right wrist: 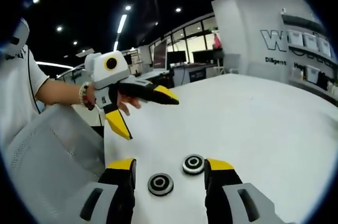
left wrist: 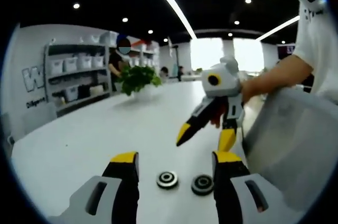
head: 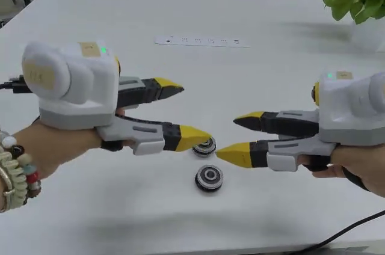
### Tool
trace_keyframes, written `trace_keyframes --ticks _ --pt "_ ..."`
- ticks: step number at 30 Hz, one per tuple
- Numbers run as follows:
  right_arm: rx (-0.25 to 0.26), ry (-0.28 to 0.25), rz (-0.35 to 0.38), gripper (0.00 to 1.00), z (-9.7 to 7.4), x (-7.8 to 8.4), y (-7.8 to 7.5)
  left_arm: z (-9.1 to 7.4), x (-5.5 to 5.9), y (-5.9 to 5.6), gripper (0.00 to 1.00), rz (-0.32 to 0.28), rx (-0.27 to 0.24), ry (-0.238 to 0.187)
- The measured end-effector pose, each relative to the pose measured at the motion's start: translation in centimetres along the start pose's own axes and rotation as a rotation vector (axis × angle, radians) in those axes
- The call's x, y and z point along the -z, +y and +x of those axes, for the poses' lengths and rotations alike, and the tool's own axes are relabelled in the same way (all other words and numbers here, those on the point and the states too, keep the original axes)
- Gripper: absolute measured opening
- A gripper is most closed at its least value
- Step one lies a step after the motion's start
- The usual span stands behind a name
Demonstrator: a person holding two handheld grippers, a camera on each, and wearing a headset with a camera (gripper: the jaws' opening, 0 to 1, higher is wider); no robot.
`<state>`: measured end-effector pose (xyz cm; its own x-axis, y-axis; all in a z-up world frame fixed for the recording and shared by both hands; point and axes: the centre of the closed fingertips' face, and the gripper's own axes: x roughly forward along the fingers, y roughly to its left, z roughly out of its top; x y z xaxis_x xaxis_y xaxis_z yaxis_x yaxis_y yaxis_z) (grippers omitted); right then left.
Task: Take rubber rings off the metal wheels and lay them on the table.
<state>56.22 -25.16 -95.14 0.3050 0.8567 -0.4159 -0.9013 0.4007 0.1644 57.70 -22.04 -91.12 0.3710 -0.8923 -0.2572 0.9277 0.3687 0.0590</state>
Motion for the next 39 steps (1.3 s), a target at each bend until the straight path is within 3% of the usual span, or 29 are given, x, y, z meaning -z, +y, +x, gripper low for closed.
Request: trace_keyframes --ticks 2,4,7,15,17,19,22,25,34,39 --pt "-0.009 0.025 -0.005 0.47 0.1 0.6 0.3 0.3 0.3 -0.5 0.54 0.007 0.008 0.007" --pt "-0.023 0.075 0.000 0.45 0.3 1.9 0.7 0.6 0.5 -0.9 0.51 -0.005 0.015 -0.002" --pt "-0.056 0.163 -0.028 0.41 0.7 4.0 1.3 1.4 1.5 -2.0 0.45 -0.022 0.054 0.027" --pt "-0.082 0.235 -0.066 0.33 1.4 6.1 1.9 2.9 3.7 -5.1 0.44 0.026 0.152 0.104" --pt "-0.074 0.254 -0.078 0.33 1.6 6.5 1.7 3.2 4.3 -5.3 0.41 0.030 0.158 0.118" --pt "-0.067 0.264 -0.081 0.33 1.7 6.8 1.5 3.5 4.9 -5.5 0.40 0.023 0.160 0.130" --pt "-0.062 0.273 -0.078 0.32 1.8 7.0 1.4 3.7 6.5 -5.6 0.36 0.062 0.168 0.192" --pt "-0.054 0.273 -0.086 0.31 1.9 7.0 1.3 3.8 7.3 -5.4 0.33 0.042 0.167 0.208" --pt "-0.063 0.293 -0.102 0.29 2.2 7.3 1.5 3.7 7.6 -4.1 0.29 -0.056 0.115 0.197" --pt "-0.056 0.293 -0.113 0.28 2.2 7.2 1.5 3.7 7.6 -4.2 0.25 -0.055 0.116 0.191"
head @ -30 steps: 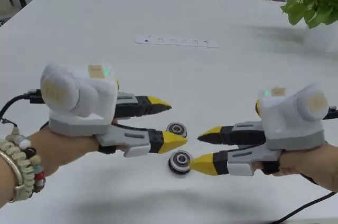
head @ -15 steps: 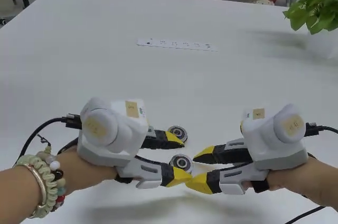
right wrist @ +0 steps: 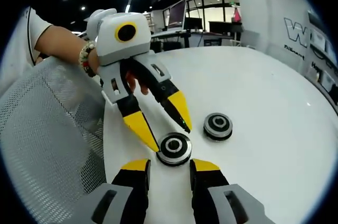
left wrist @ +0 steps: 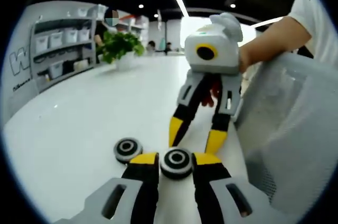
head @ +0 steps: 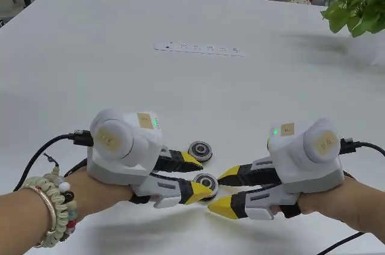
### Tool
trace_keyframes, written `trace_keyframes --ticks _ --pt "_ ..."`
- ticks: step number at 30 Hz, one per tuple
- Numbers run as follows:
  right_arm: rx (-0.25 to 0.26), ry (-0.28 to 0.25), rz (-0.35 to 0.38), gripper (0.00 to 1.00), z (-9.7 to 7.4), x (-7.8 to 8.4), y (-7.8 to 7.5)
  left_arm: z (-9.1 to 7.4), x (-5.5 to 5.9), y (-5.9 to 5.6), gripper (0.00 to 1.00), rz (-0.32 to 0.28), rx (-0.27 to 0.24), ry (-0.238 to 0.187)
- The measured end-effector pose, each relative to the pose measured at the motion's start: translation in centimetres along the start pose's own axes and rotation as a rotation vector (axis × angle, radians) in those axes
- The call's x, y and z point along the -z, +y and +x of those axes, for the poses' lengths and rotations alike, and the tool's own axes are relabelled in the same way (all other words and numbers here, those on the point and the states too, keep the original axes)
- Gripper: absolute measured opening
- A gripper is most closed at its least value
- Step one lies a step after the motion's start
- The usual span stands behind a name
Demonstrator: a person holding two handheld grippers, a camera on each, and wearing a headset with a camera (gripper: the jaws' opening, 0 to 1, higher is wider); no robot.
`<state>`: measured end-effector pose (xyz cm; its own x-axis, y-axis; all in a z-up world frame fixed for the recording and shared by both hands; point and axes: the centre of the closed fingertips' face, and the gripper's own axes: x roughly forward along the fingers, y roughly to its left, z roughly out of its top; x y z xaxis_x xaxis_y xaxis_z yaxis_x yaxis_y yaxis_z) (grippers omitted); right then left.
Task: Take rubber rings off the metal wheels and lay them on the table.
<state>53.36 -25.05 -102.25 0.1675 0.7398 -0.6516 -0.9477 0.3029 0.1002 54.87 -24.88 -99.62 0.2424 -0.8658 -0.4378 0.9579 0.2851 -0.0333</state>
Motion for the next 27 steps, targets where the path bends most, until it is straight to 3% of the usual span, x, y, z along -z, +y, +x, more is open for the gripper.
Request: trace_keyframes --ticks 5,11,22,27 --pt "0.006 0.008 -0.012 0.25 -0.02 0.08 -0.05 0.10 -0.19 -0.12 0.23 -0.002 -0.001 -0.007" --pt "0.014 0.009 -0.008 0.24 -0.01 0.06 -0.26 0.27 0.57 -0.22 0.22 -0.001 0.003 0.025" --pt "0.024 0.000 -0.010 0.22 -0.03 -0.07 -0.41 0.32 0.42 -0.22 0.17 0.029 -0.013 0.026" --pt "0.028 -0.002 -0.014 0.22 -0.18 -0.16 -0.54 0.31 0.43 -0.38 0.14 0.014 -0.012 0.024"
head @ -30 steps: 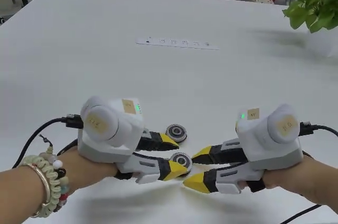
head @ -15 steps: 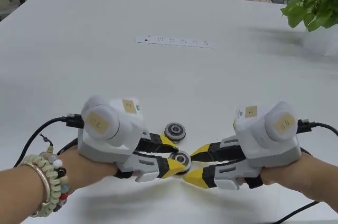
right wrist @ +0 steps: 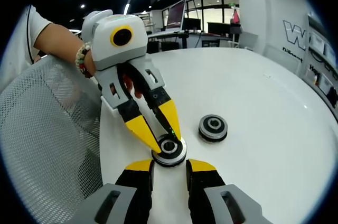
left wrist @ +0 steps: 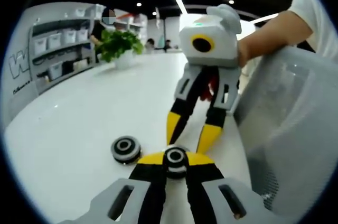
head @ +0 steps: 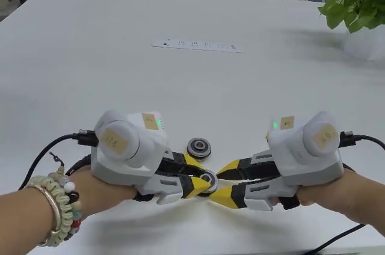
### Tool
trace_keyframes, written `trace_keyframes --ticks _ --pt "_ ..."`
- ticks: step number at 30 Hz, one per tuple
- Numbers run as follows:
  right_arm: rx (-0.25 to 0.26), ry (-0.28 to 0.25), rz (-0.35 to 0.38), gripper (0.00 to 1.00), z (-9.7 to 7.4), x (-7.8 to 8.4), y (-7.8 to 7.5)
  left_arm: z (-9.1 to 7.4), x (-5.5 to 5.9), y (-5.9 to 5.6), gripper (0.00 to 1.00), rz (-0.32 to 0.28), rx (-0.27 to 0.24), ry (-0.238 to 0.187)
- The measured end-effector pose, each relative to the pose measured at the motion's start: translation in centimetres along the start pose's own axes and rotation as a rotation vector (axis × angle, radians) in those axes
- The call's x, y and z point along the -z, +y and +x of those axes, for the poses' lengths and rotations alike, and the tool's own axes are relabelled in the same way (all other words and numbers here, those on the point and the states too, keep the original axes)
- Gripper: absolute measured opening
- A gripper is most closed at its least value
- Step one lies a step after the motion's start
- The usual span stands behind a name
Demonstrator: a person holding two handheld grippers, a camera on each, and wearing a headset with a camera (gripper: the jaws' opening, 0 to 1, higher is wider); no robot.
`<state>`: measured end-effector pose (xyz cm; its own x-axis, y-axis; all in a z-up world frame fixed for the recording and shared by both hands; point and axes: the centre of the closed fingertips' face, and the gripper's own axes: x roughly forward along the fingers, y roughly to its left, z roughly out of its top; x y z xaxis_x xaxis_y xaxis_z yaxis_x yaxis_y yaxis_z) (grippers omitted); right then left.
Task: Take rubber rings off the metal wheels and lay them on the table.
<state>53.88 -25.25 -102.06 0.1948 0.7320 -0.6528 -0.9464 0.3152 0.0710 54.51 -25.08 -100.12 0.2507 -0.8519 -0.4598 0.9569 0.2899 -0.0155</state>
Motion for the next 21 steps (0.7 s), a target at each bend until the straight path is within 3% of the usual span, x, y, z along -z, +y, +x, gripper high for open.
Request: trace_keyframes --ticks 21 --pt "-0.007 -0.016 -0.038 0.22 0.30 -0.38 0.01 -0.03 -0.02 0.06 0.14 -0.017 -0.003 -0.025"
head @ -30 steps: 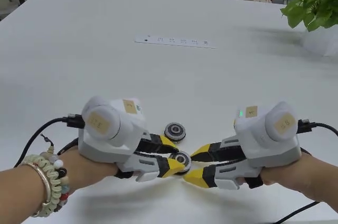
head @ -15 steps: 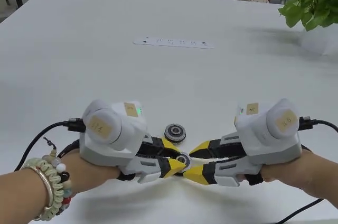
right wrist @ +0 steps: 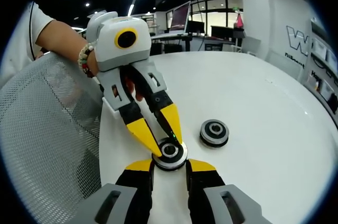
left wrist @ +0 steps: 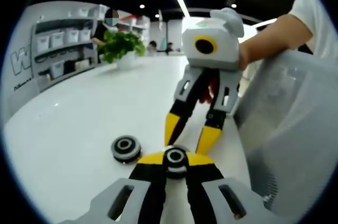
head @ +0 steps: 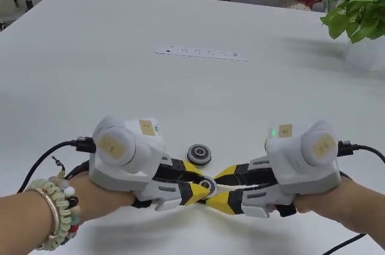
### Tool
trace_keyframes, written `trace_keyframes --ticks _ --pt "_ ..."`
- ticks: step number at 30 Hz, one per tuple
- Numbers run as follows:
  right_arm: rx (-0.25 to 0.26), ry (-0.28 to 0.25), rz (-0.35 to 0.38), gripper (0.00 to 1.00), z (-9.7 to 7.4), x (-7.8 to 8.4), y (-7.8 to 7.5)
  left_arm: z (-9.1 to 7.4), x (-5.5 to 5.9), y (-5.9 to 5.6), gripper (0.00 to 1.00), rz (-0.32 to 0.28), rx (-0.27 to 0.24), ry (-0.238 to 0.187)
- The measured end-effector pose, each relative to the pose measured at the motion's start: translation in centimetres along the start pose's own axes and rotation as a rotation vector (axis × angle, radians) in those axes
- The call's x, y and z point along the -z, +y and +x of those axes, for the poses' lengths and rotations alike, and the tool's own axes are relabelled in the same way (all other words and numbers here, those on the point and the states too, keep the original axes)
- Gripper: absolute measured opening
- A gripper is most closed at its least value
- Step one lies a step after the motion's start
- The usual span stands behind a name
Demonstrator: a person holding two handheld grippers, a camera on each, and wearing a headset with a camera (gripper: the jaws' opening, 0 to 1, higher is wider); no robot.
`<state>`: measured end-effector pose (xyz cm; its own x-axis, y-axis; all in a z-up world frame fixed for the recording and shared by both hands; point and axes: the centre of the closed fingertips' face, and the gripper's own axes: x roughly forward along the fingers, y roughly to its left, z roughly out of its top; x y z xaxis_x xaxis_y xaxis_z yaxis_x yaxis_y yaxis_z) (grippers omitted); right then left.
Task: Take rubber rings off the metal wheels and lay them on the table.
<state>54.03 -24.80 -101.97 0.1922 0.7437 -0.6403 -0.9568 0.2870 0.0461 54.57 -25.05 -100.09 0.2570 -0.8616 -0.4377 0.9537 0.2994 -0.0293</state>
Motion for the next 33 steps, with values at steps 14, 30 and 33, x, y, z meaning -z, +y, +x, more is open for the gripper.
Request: trace_keyframes --ticks 14,30,33 --pt "0.010 0.039 -0.001 0.06 -0.6 0.9 -0.5 0.2 0.0 0.2 0.14 -0.002 -0.002 -0.003" --pt "0.053 0.086 -0.027 0.00 -0.5 1.1 -1.0 0.2 0.1 0.2 0.14 -0.001 -0.007 -0.002" --pt "0.068 0.084 0.013 0.00 -0.5 1.0 -1.3 0.2 0.1 0.2 0.14 0.001 -0.008 -0.002"
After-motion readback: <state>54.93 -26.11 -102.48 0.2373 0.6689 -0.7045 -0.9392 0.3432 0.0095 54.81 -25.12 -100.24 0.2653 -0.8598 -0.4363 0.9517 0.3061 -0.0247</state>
